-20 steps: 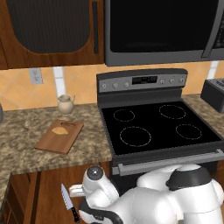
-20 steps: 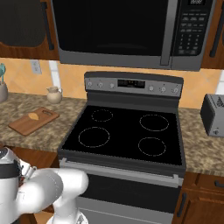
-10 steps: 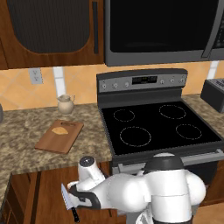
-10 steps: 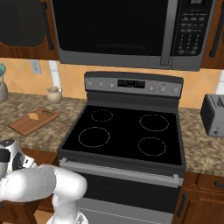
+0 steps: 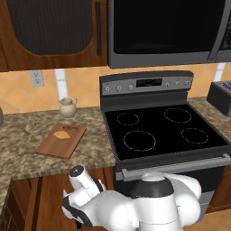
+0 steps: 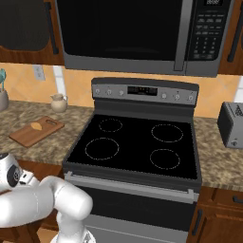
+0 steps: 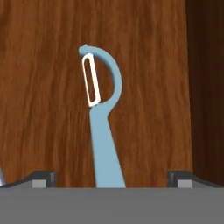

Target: Place the appropriate cutting tool for cutting the potato skin on the cutting board.

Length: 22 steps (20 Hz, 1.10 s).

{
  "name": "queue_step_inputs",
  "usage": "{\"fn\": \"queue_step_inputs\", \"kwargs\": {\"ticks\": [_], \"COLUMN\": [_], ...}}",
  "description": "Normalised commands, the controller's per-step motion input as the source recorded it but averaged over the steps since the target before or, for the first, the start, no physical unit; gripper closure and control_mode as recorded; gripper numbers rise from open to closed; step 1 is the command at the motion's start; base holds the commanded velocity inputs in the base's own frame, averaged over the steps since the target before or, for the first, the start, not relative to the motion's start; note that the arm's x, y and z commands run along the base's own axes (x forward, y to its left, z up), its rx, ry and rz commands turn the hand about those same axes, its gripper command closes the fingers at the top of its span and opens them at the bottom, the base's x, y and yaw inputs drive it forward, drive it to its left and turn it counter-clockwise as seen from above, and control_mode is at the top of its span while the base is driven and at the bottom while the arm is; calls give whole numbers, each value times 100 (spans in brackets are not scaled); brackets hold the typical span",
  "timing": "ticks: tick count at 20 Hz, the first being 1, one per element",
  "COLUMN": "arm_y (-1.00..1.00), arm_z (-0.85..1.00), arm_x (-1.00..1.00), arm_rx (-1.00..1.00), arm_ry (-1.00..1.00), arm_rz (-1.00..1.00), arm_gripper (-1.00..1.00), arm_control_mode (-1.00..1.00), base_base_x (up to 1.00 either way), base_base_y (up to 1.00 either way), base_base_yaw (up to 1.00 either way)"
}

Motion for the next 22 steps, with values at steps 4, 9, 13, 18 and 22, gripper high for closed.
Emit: {"fn": "queue_step_inputs", "kwargs": {"ticks": [4,9,13,18,22], "arm_y": [0,-5,-10,-2,0], "arm_z": [-25,-24,-23,-25,-22], "arm_x": [0,0,0,-7,0], "arm_rx": [0,0,0,2,4], "arm_ry": [0,0,0,0,0], "arm_rz": [0,-1,-2,-3,-8], "arm_gripper": [-100,-100,100,100,100], "arm_control_mode": [-100,-100,-100,-100,-100], "base_base_x": [0,0,0,0,0], "base_base_y": [0,0,0,0,0], "base_base_yaw": [0,0,0,0,0]}}
